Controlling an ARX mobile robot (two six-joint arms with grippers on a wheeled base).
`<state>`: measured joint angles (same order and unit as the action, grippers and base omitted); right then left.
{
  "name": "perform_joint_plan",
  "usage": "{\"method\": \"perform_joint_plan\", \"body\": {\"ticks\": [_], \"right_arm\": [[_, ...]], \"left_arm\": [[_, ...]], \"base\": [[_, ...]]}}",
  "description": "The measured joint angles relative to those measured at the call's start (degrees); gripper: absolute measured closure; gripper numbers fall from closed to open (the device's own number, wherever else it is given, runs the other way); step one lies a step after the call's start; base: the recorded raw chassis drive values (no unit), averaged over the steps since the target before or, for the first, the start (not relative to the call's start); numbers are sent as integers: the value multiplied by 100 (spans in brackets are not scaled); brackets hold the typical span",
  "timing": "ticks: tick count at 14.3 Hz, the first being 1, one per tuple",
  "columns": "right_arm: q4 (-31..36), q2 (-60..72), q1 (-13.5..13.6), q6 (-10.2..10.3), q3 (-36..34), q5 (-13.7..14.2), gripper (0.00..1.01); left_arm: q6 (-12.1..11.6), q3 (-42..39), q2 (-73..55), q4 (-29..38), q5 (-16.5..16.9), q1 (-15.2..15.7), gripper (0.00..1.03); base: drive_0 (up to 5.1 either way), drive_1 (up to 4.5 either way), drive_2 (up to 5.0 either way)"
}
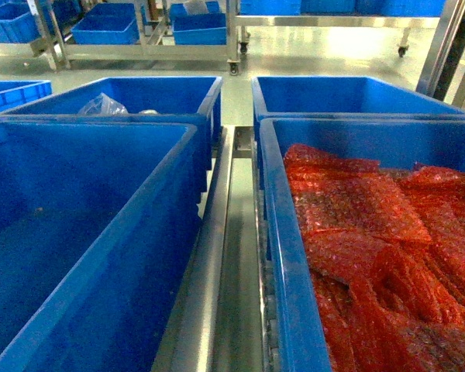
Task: Pick blue part to blue bin on bottom shelf
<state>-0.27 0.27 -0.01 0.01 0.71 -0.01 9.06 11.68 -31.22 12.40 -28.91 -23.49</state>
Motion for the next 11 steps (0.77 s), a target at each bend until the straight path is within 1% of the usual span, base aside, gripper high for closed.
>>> {"method": "perform_joint_plan", "body": {"ticks": [2,3,4,5,7,8,9,10,11], "right_arm": [[0,0,0,0,0,0,3],[-2,0,0,2,0,4,3],[0,0,0,0,0,0,3],[0,0,0,0,0,2,3],[-2,0,0,0,0,2,3],[-2,0,0,0,0,2,3],[-2,0,0,0,0,2,3],[-2,0,0,0,0,2,3],[-2,0,0,0,0,2,3]], "left_arm": [[0,0,0,-4,0,0,59],[-282,83,-229,-186,-518,-214,59],[-507,262,-697,184,-590,-256,59],[-557,555,-1259,584,-391,-85,59],[-802,988,-2378,1449,-144,407,59],[-911,1189,-2999,1847,-72,601,59],[-920,1266,-3307,1919,9,640,54],[-892,1266,-3274,1784,111,634,41],[-879,1266,-3119,1819,107,608,28]], "base": [[0,0,0],[0,0,0],[0,0,0],[0,0,0],[0,0,0],[0,0,0],[0,0,0],[0,0,0],[0,0,0]]}}
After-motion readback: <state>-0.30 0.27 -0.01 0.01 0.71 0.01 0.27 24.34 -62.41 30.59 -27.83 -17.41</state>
